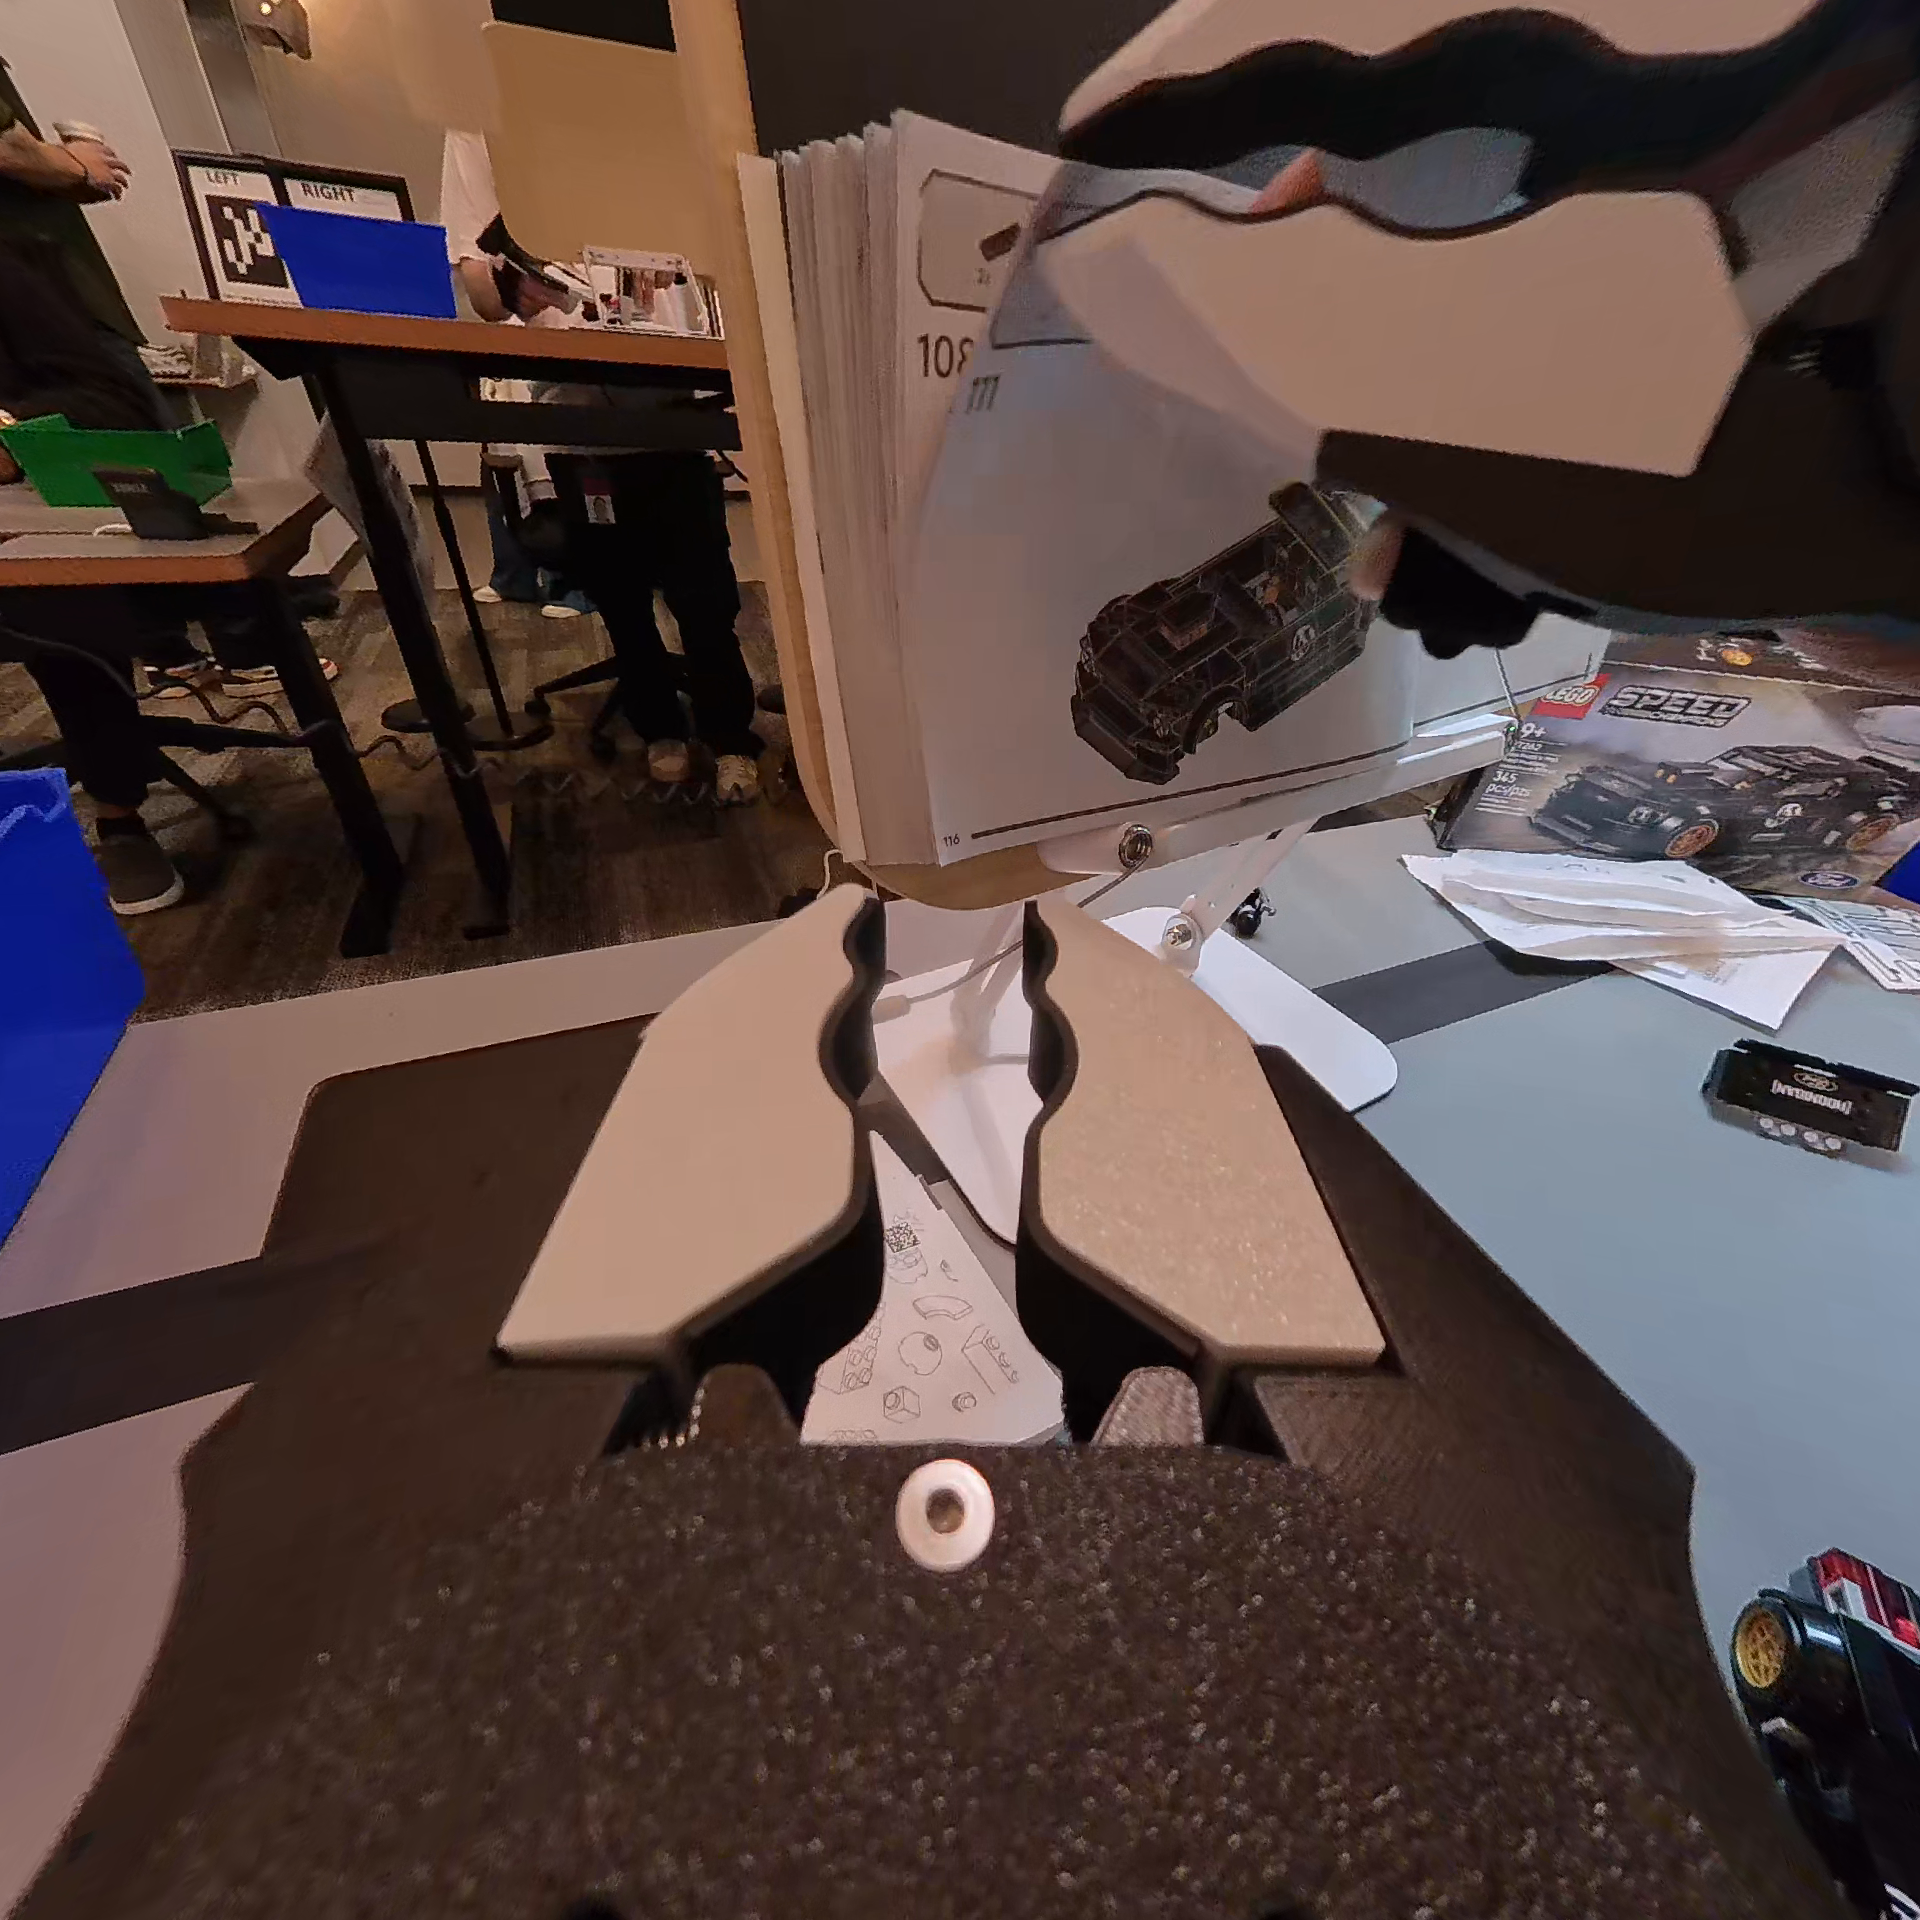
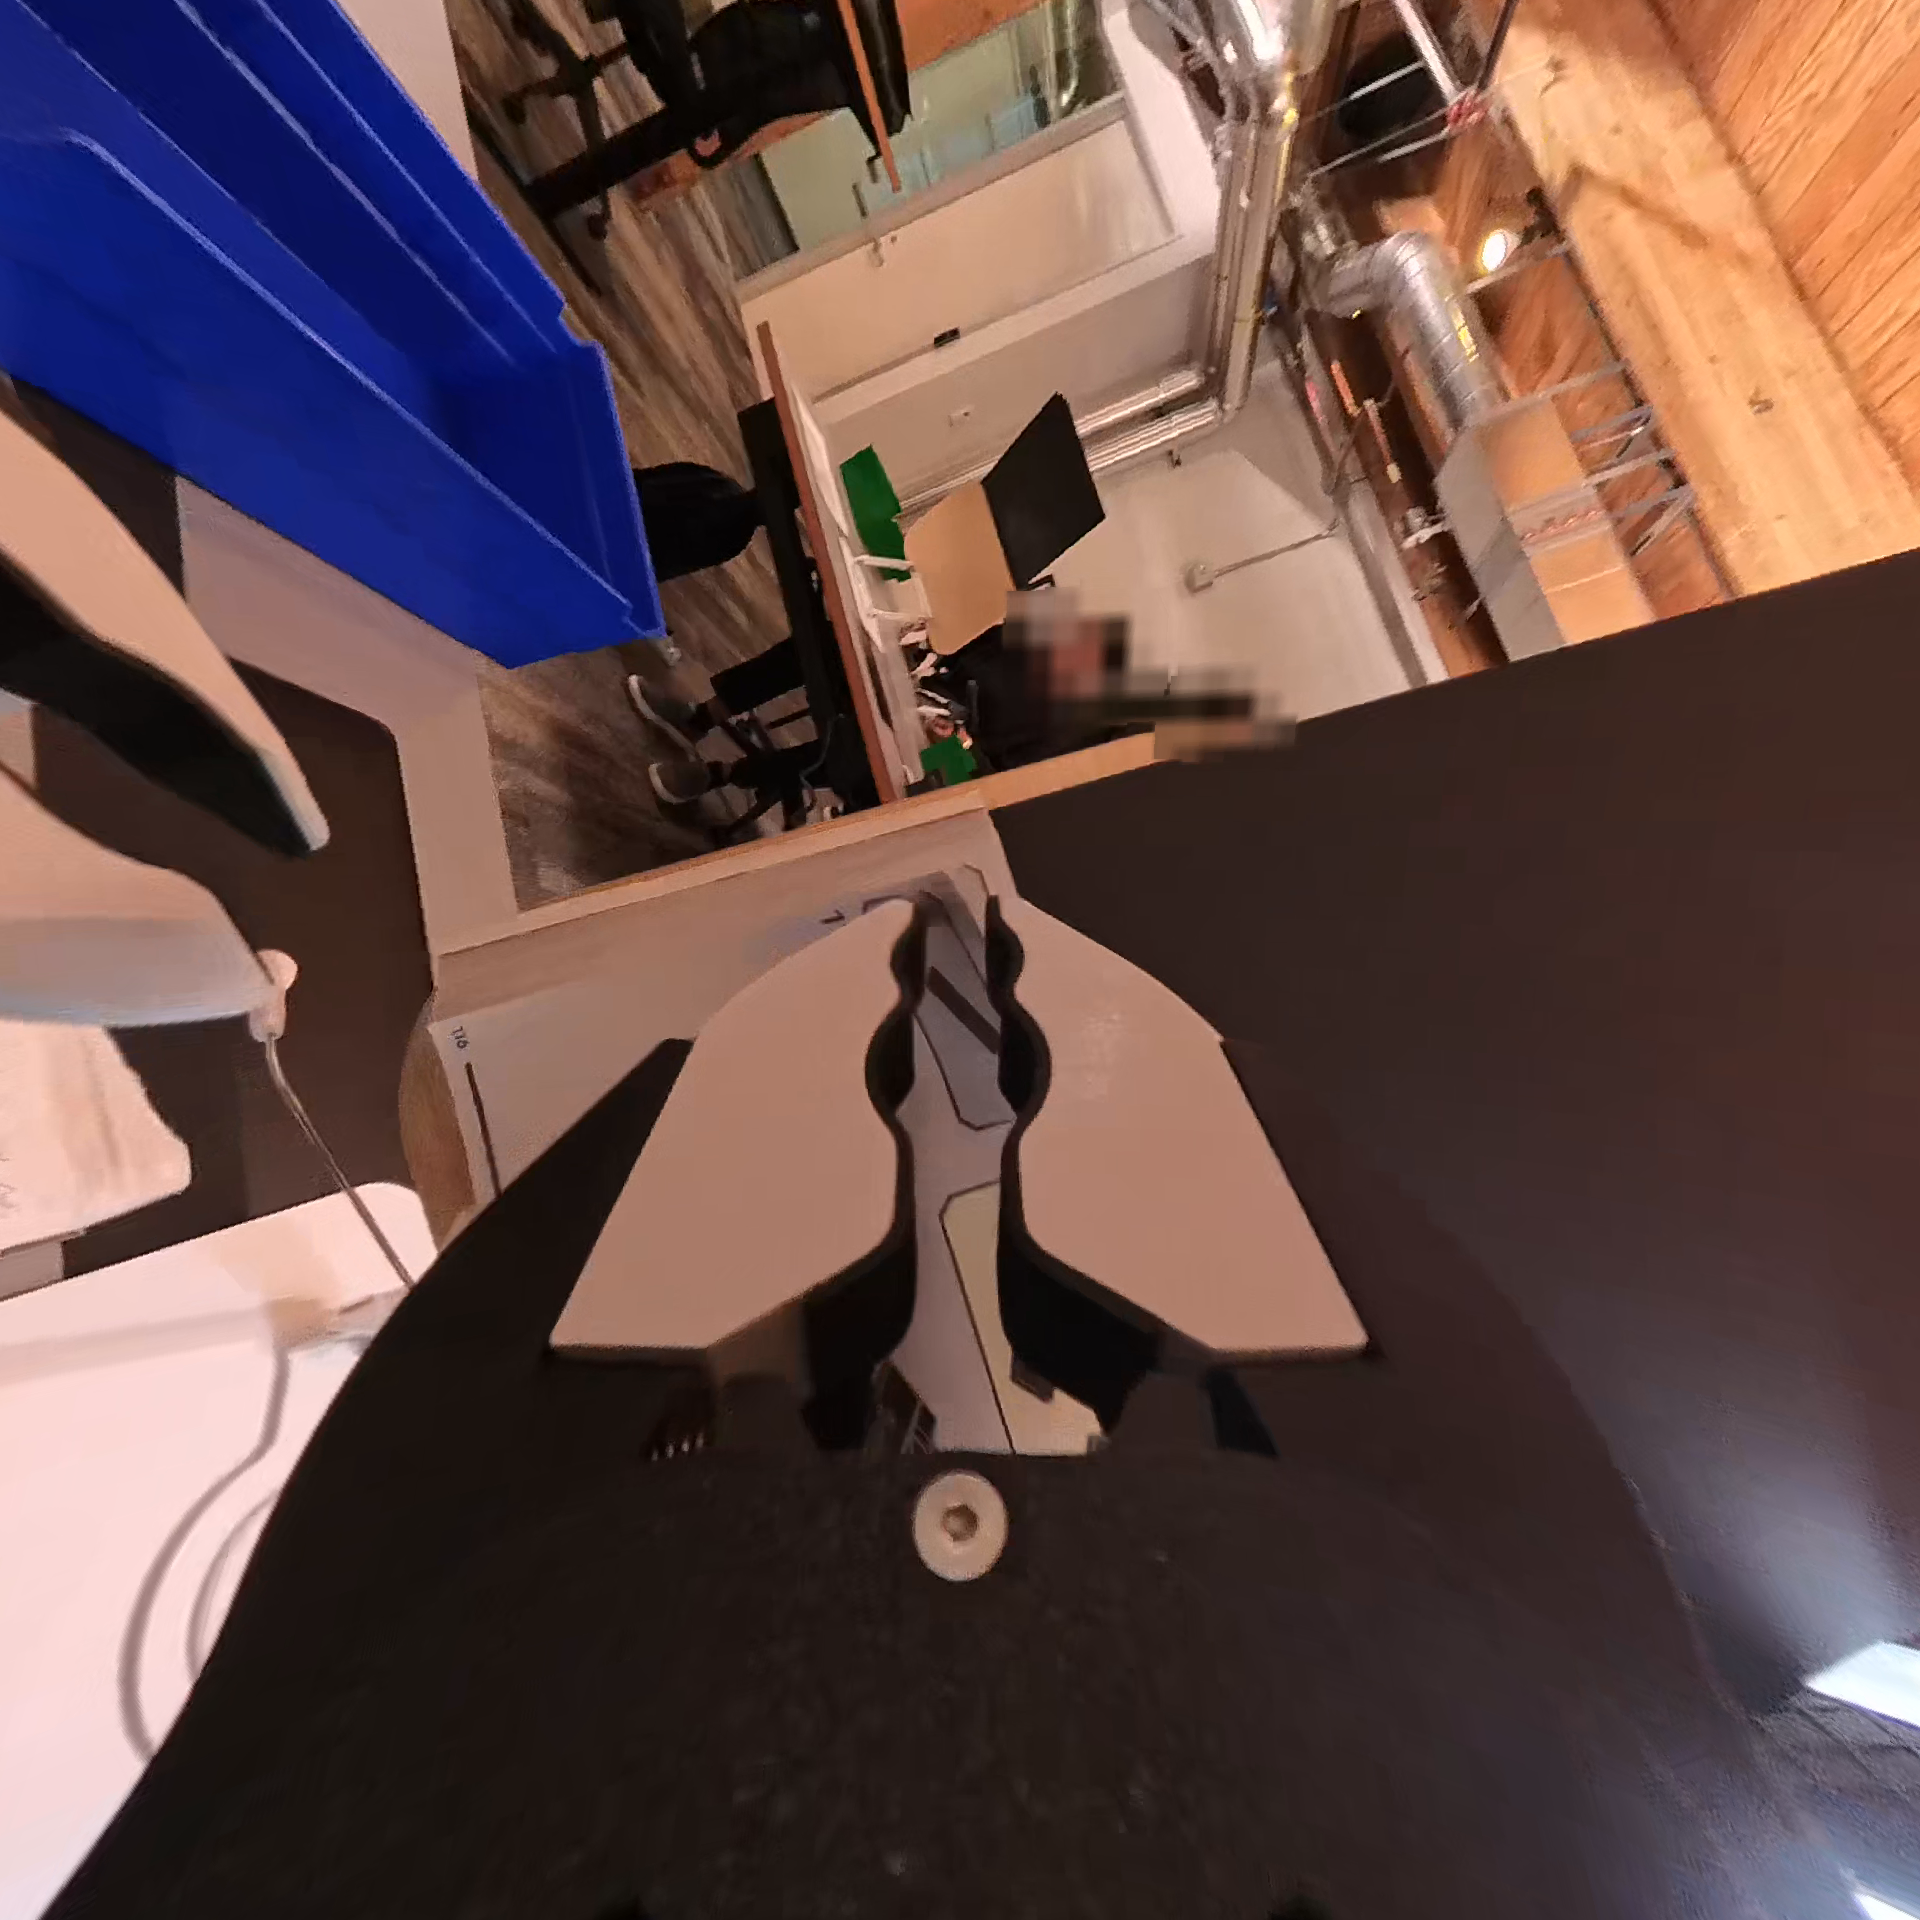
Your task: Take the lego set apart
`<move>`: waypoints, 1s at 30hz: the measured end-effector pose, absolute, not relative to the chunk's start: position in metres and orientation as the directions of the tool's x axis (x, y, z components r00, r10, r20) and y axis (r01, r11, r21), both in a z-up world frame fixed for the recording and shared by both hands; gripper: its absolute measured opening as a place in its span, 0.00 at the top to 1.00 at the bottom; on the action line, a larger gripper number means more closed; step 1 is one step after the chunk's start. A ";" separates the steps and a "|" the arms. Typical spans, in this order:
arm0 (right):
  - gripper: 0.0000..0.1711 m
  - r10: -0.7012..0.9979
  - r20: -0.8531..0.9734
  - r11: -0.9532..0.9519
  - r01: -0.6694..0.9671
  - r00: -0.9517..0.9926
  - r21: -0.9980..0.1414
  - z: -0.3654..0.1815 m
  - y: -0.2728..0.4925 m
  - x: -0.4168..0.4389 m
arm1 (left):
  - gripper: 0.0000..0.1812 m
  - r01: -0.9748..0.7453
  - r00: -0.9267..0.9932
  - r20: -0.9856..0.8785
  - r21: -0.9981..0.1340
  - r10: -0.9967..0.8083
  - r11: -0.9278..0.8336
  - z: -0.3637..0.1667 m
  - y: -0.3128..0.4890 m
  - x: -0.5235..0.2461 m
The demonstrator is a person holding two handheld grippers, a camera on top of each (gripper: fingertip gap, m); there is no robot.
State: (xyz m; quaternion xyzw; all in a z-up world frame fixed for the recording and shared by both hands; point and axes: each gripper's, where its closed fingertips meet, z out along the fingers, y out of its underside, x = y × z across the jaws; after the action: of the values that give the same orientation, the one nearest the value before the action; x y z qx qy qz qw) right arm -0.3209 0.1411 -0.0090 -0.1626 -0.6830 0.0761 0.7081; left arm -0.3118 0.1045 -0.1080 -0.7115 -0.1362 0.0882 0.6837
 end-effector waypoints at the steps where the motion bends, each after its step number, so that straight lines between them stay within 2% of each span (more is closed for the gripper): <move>1: 0.95 0.313 0.947 0.941 0.112 0.066 -0.319 -0.008 0.141 -0.316 | 0.86 0.072 0.947 0.060 -0.997 0.314 -0.027 -0.108 0.104 -0.311; 3: 0.99 0.284 0.956 0.951 0.101 0.074 -0.291 -0.007 0.139 -0.306 | 0.86 0.071 0.949 0.060 -0.997 0.310 -0.027 -0.108 0.105 -0.310; 7: 1.00 0.275 0.958 0.956 0.081 0.084 -0.282 -0.007 0.140 -0.287 | 0.86 0.054 0.953 0.045 -0.998 0.300 -0.022 -0.105 0.107 -0.304; 13: 1.00 0.343 0.932 0.937 0.021 0.120 -0.348 -0.002 0.142 -0.258 | 0.84 -0.008 0.961 -0.011 -1.000 0.277 -0.012 -0.093 0.110 -0.291; 21: 1.00 0.452 0.880 0.892 -0.050 0.145 -0.450 0.004 0.147 -0.230 | 0.83 -0.209 0.954 -0.206 -0.978 0.217 -0.007 -0.068 0.123 -0.262; 26: 0.99 0.559 0.818 0.829 -0.097 0.139 -0.550 0.013 0.150 -0.217 | 0.88 -0.219 0.968 -0.218 -0.976 0.122 -0.007 -0.058 0.134 -0.245; 28: 0.99 0.619 0.775 0.786 -0.114 0.129 -0.608 0.016 0.152 -0.213 | 0.98 -0.198 0.978 -0.199 -0.980 0.061 -0.023 -0.060 0.139 -0.236; 30: 0.99 0.688 0.717 0.726 -0.123 0.112 -0.677 0.017 0.155 -0.208 | 1.00 -0.174 0.983 -0.174 -0.985 0.053 -0.005 -0.059 0.141 -0.233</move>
State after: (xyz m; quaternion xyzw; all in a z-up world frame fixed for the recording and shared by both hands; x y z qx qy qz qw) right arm -0.2077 0.1551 0.0172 -0.2346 -0.6015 0.2866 0.7078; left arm -0.2326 0.1409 -0.0587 -0.7044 0.0430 0.0807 0.7039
